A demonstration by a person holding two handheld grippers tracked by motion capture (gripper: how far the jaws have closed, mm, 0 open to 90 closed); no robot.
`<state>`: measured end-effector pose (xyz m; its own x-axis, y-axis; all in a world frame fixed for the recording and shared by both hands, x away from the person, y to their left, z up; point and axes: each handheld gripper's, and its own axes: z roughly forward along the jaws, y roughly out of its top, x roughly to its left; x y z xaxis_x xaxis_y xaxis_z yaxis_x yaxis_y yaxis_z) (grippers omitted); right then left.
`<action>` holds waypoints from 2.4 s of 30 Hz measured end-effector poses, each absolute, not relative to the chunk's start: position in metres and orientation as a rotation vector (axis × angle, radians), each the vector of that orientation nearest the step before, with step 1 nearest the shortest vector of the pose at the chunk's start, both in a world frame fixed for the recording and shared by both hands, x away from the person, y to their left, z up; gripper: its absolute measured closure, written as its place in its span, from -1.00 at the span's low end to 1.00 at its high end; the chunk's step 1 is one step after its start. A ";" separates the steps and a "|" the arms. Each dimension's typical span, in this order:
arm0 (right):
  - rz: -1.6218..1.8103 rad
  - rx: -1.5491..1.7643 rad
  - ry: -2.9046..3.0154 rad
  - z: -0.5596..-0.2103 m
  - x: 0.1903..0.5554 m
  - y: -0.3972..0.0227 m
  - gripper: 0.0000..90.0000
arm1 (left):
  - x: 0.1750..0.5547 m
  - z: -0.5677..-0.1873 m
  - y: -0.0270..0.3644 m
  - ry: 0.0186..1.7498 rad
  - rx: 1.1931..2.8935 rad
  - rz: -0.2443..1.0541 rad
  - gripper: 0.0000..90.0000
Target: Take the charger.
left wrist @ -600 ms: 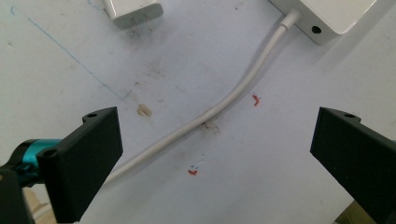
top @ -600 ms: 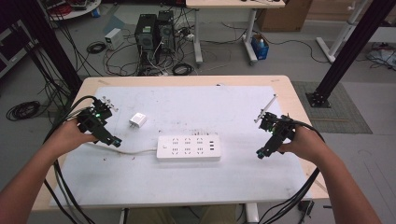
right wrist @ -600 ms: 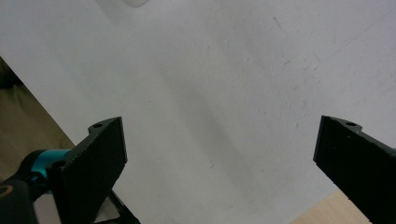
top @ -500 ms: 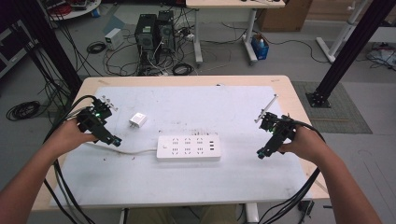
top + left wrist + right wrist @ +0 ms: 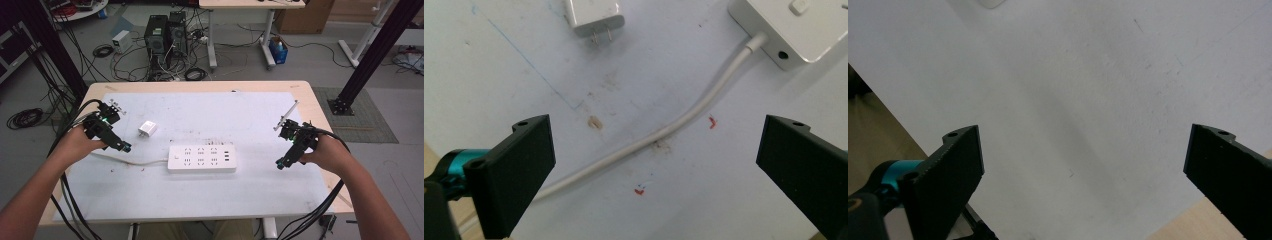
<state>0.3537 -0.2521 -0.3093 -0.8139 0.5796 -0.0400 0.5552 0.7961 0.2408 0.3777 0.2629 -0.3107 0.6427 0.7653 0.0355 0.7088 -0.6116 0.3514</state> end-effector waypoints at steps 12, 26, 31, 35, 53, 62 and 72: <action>0.325 0.909 2.873 -0.313 0.357 -0.248 -0.96 | 0.391 -0.312 0.256 1.254 2.473 0.355 -0.95; 0.327 0.922 2.886 -0.322 0.363 -0.250 -0.96 | 0.427 -0.334 0.245 1.402 2.318 0.360 -0.95; 0.365 0.946 2.869 -0.321 0.364 -0.251 -0.96 | 0.442 -0.348 0.243 1.448 2.277 0.361 -0.95; 0.361 0.941 2.870 -0.321 0.364 -0.254 -0.96 | 0.455 -0.369 0.244 1.480 2.239 0.362 -0.95; 0.350 0.969 2.883 -0.327 0.367 -0.255 -0.96 | 0.480 -0.417 0.236 1.526 2.288 0.292 -0.83; 0.353 0.964 2.880 -0.328 0.368 -0.254 -0.96 | 0.481 -0.421 0.240 1.502 2.293 0.266 -0.55; 0.361 0.967 2.869 -0.327 0.367 -0.255 -0.96 | 0.480 -0.419 0.242 1.453 2.327 0.286 -0.31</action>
